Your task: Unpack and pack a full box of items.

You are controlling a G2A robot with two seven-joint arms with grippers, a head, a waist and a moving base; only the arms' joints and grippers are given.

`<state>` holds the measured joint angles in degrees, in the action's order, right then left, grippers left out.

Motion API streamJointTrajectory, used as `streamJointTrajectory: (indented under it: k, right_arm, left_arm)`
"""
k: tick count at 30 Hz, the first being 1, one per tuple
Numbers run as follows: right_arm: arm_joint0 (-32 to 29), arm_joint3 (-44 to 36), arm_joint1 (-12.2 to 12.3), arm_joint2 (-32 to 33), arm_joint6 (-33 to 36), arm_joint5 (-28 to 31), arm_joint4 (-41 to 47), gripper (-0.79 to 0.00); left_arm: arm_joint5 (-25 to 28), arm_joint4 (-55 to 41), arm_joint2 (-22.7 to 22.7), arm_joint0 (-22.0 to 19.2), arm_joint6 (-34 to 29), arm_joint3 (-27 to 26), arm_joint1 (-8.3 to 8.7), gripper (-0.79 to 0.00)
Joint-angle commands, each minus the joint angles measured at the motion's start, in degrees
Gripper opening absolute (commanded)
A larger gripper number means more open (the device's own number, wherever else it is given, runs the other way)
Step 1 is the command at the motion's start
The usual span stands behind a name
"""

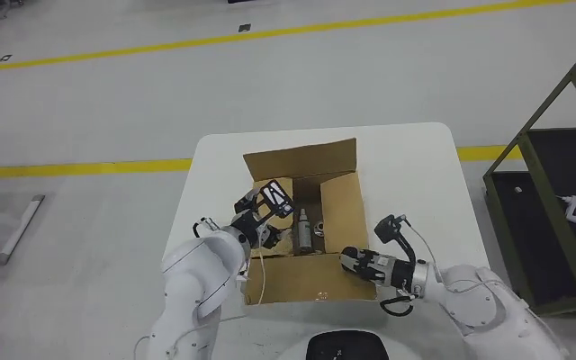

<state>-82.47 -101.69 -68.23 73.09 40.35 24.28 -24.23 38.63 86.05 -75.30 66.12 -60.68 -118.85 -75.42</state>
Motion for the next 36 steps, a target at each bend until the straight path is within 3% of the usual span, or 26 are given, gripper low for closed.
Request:
streamJointTrajectory:
  k: [1,13,20,26,31,36]
  right_arm:
    - [0.33,0.15,0.01,-0.65,-0.13,-0.11,-0.67,-0.785]
    - [2.73,1.18,0.3,-3.57,0.09,-2.34,-9.08,-0.785]
    - [2.37,1.62,0.14,-1.27,-7.88,-3.96,-2.35,-0.785]
    - [2.08,0.05,0.16,3.71,-19.44,-10.91,-5.45,-0.785]
    - [6.97,2.85,-0.2,3.8,-24.76,-14.98,-10.15,-0.785]
    - [14.72,9.05,-1.15,-0.33,-27.1,-17.17,-13.86,-0.785]
  left_arm:
    - [-0.48,0.69,0.39,-0.33,0.71,1.08,0.08,0.0]
    - [-6.84,3.16,2.02,0.14,4.48,5.26,0.31,0.0]
    - [-7.43,2.7,2.06,-0.49,5.72,6.93,0.52,0.0]
    - [-8.61,2.61,2.11,-1.17,7.34,8.05,0.66,0.0]
    - [-9.32,1.81,2.58,-1.72,7.71,9.04,0.7,0.0]
    - [-8.88,1.38,3.65,-2.56,7.9,9.84,0.74,0.0]
